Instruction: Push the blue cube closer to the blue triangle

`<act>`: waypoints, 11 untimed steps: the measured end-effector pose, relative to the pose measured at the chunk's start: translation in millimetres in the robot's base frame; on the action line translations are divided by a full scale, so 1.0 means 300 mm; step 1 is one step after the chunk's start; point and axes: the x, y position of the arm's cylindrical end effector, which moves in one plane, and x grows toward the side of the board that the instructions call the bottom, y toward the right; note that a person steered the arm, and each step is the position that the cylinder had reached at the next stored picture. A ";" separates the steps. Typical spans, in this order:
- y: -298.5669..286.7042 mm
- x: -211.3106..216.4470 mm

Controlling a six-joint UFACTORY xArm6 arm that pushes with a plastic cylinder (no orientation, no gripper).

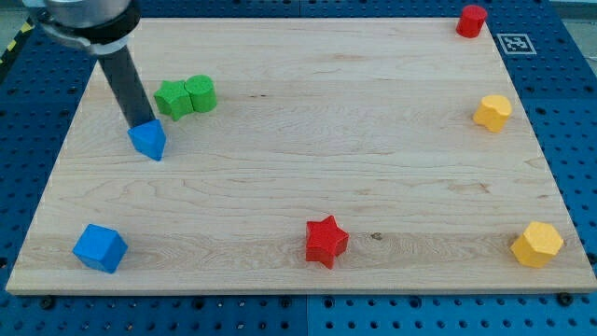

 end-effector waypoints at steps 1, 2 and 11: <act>-0.047 0.132; -0.202 0.278; 0.022 0.637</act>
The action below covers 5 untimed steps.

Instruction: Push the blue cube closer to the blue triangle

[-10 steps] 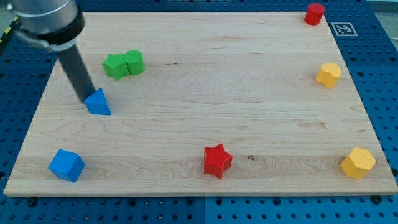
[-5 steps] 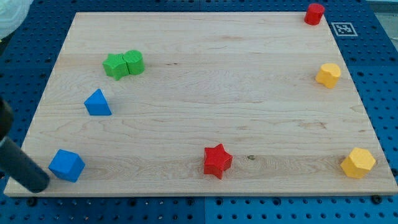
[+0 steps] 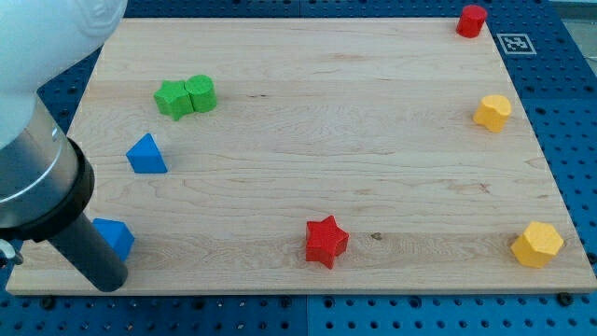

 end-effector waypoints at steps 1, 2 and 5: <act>-0.050 -0.027; -0.041 -0.081; 0.050 -0.289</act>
